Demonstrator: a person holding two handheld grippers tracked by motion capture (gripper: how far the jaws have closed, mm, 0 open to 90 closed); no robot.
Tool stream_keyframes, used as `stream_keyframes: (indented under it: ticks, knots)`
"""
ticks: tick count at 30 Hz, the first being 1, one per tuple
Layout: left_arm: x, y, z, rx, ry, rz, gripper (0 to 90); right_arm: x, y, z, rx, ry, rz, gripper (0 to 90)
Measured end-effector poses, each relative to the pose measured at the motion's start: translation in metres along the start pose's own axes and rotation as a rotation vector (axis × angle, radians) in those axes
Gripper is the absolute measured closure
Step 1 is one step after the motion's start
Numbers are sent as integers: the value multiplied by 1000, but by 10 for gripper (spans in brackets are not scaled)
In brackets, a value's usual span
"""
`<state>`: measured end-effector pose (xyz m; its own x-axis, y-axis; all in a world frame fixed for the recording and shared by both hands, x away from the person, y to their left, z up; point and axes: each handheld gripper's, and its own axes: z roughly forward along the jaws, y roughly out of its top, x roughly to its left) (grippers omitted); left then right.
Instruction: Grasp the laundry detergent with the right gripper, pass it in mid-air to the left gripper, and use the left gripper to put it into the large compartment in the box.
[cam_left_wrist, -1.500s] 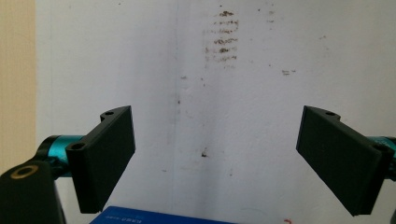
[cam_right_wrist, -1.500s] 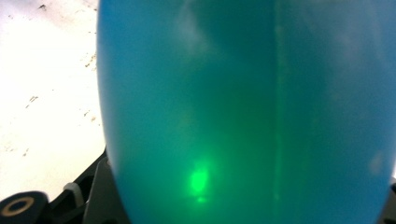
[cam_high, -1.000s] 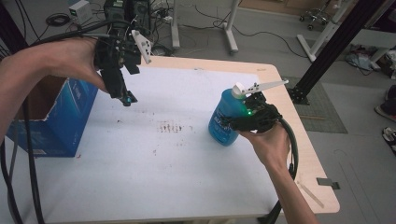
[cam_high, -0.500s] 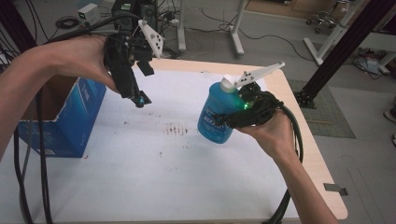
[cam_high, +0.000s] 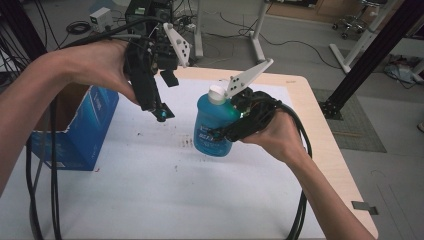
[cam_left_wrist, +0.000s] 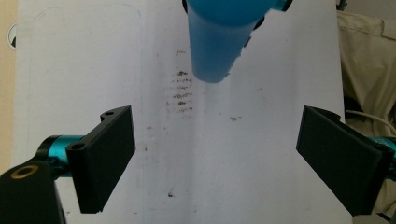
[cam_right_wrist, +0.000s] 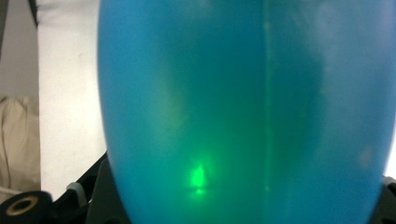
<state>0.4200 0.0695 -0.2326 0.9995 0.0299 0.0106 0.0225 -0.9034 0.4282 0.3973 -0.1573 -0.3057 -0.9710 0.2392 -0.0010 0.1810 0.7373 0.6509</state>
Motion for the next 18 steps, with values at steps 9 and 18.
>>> stream_keyframes:
  ticks: [9,18]
  knots:
    - [-6,10,5,-1,-11,17,117,2,22,19,5,94,-103,458]
    - [-10,14,11,-27,-20,9,117,6,33,29,-8,115,-129,458]
